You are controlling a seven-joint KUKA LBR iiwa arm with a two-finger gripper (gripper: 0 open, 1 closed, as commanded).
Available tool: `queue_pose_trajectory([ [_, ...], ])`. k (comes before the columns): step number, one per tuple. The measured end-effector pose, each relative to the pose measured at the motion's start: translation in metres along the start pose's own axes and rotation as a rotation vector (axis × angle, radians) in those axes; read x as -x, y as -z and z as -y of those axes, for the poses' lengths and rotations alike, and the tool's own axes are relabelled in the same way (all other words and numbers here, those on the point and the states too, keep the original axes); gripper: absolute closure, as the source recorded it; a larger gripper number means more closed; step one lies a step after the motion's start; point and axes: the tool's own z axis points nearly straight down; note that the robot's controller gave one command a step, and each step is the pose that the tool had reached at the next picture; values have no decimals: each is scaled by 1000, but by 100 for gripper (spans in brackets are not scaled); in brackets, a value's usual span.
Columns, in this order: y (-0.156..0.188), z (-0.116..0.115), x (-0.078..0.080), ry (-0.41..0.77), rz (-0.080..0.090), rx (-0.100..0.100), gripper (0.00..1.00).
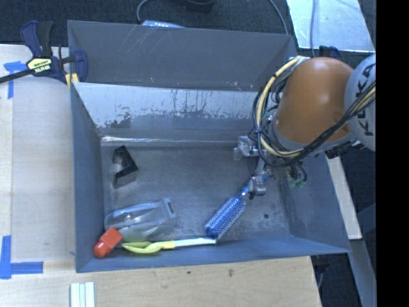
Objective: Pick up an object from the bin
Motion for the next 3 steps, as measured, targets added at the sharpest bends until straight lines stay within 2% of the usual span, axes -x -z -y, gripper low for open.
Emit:
queue_pose_trajectory([
  [1,-32,11,-9,64,8,0,0],
  [2,-83,24,-20,240,4,-1,0],
  [3,-113,10,-19,349,9,-1,100],
])
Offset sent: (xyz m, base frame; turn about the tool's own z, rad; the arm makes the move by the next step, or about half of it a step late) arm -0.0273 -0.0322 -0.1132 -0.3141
